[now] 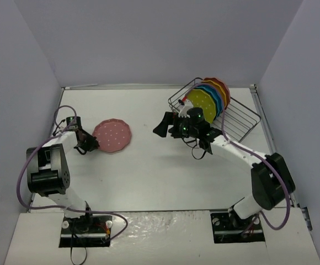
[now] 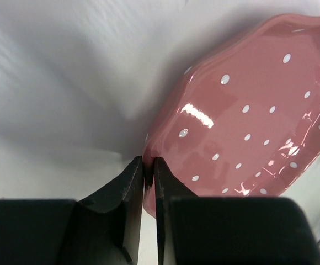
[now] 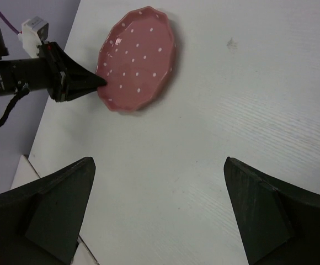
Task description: Load the plates into the dish rack
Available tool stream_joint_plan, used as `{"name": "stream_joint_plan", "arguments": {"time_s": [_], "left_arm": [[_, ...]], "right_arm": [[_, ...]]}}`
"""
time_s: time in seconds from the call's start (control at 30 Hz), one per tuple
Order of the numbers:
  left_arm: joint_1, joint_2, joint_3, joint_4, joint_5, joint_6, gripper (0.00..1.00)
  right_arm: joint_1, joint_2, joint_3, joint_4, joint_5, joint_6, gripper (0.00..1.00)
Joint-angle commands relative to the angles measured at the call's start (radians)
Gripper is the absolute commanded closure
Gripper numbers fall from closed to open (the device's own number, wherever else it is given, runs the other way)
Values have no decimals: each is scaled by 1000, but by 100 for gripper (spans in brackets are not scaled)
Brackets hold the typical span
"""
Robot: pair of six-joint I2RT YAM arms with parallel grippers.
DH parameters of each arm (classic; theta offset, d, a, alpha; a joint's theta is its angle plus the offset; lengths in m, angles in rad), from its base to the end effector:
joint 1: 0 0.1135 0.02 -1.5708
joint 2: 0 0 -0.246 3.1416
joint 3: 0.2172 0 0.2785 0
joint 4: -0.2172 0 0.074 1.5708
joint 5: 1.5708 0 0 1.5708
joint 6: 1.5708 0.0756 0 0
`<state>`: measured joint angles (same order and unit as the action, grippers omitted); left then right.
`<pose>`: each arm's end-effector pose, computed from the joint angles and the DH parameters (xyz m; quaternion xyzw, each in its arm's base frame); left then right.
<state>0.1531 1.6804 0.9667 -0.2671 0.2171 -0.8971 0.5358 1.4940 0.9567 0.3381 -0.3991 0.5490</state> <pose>0.3721 0.0409 0.1025 -0.4496 0.8388 -0.2016 0.2316 0.3344 0.2327 0.2427 -0.1205 0.7594 0.4518 0.4524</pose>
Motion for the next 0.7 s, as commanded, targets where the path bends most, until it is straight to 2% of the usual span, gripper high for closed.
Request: {"name": "stream_joint_plan", "arguments": {"time_s": [0.0,0.23,0.47,0.67], "left_arm": [[-56,-146,-76,34,131,-71,100],[-98,-300,-213,170,206,-255,100],[-122,-378,-244,222,244,-376,100],[-151,-398,-249,246,265,-422,100]], "right_arm": [[33,86,-10,247,30,216,0],[72,259,-34,428,-23,367,0],[96,355,-35,503,-66,408,0],[99,455,-28,596,-122,463,1]]}}
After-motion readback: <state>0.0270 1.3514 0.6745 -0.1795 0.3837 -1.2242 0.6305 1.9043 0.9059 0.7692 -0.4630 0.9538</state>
